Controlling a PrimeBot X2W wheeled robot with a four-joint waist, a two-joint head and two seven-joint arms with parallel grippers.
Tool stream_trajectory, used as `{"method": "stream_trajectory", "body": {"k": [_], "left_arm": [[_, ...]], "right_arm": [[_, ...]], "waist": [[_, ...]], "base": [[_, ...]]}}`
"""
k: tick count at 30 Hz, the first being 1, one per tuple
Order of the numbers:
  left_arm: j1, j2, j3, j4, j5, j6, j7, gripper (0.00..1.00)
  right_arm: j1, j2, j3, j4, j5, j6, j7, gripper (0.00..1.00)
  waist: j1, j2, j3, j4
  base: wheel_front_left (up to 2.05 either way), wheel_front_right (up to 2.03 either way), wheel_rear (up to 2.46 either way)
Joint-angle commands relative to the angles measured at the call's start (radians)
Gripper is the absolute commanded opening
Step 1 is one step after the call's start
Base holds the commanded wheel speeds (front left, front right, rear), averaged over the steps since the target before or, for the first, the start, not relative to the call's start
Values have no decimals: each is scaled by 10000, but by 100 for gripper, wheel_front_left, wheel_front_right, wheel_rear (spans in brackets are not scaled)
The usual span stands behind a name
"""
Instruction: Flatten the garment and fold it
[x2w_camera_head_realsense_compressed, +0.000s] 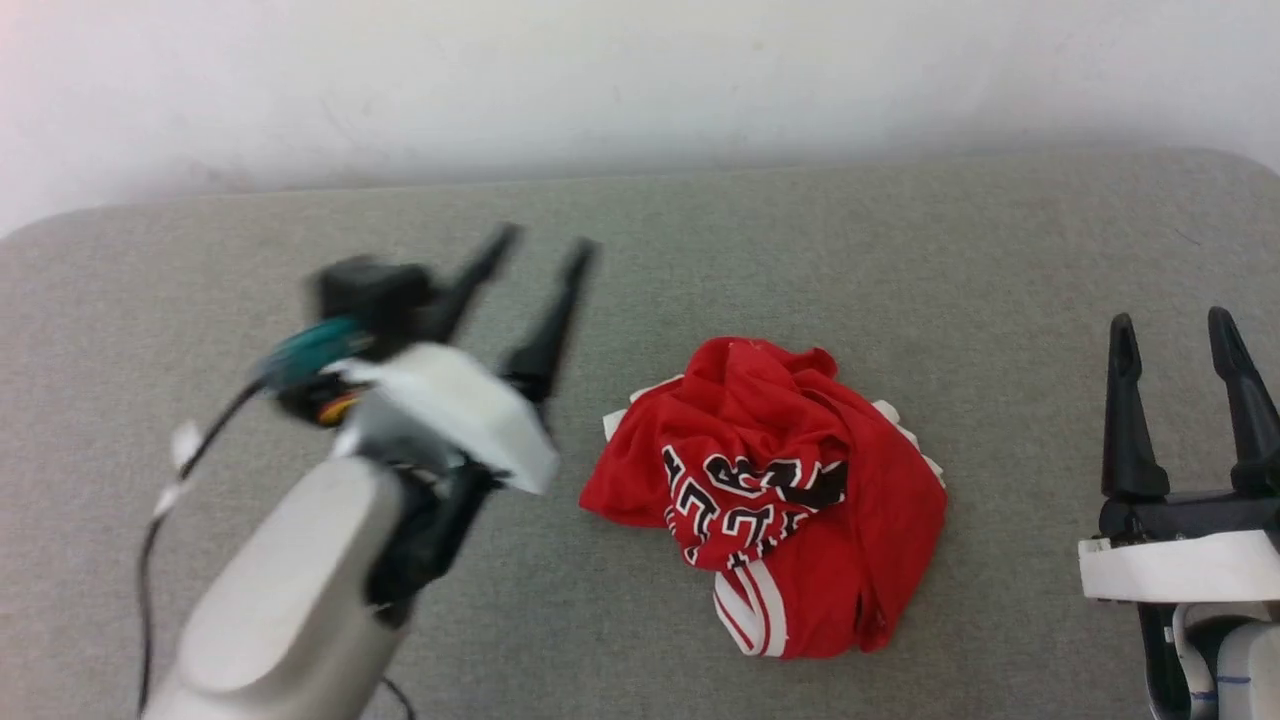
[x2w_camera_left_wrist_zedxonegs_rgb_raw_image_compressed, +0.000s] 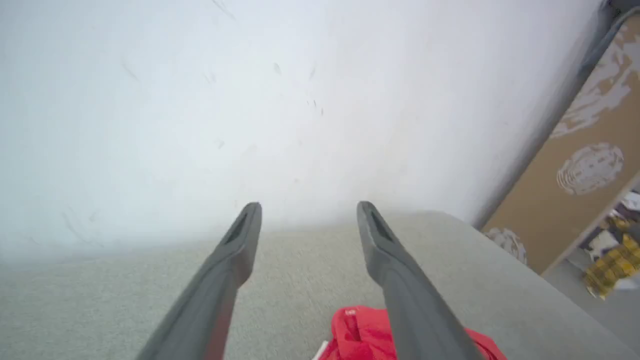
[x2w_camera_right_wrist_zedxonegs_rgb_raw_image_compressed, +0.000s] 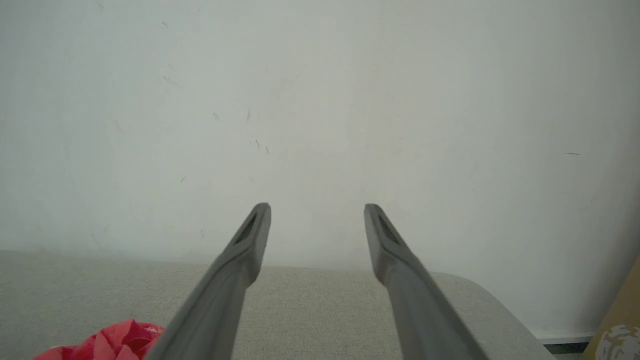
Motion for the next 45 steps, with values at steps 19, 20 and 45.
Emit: {"method": "stream_trajectory", "body": {"k": [19, 20, 45], "left_arm": [[5873, -1252, 4053, -1887, 3296, 276, -3299, 100], [5926, -1426, 4174, -1848, 3408, 108, -3299, 100], [5316, -2968, 5465, -940, 4298, -1790, -3301, 100]], "right_arm": [[736, 22, 406, 192, 153, -11, -49, 100], [694, 22, 458, 169, 74, -11, -49, 100], [240, -895, 2696, 34, 607, -11, 6147, 0]], "waist": [[1, 0, 123, 93], [1, 0, 128, 125], [1, 0, 930, 1172]], "base": [[0, 0, 0], [0, 0, 0], [0, 0, 0]]}}
